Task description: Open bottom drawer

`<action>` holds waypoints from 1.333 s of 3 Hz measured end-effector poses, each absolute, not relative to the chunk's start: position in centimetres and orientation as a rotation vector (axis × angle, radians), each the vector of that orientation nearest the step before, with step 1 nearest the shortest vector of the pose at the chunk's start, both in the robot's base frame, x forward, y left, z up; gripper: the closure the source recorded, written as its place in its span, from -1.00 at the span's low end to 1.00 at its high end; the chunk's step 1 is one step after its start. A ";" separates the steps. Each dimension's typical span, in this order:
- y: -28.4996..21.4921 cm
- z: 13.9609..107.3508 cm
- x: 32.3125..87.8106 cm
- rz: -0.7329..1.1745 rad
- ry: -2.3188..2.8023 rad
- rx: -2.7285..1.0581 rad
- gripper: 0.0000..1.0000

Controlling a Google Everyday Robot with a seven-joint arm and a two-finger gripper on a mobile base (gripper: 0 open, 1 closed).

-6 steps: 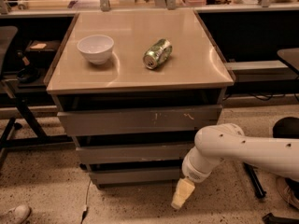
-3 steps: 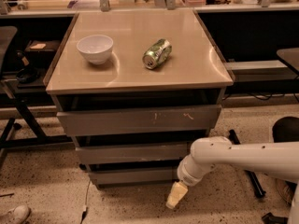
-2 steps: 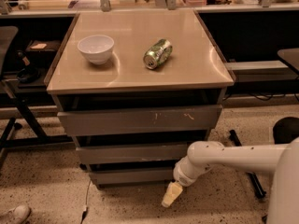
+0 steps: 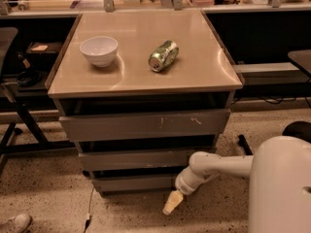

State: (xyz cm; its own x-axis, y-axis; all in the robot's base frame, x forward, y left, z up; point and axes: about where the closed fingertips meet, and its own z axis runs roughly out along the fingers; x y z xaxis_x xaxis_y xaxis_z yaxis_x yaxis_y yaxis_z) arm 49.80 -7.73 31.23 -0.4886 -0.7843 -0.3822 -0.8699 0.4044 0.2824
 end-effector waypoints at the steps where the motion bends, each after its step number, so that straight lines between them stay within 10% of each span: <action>1: -7.6 30.6 50.0 0.679 2.473 -1.460 -1.00; 4: -8.0 24.3 55.5 0.622 2.396 -1.330 -1.00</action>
Offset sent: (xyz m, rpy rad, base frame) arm 0.0338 0.0007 -0.0493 0.0694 -0.0826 -0.0738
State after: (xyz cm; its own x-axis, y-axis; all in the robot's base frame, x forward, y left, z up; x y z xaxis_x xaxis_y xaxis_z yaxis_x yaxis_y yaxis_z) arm 55.51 -8.03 24.31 -0.5099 -0.7130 -0.4814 -0.8571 0.4689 0.2134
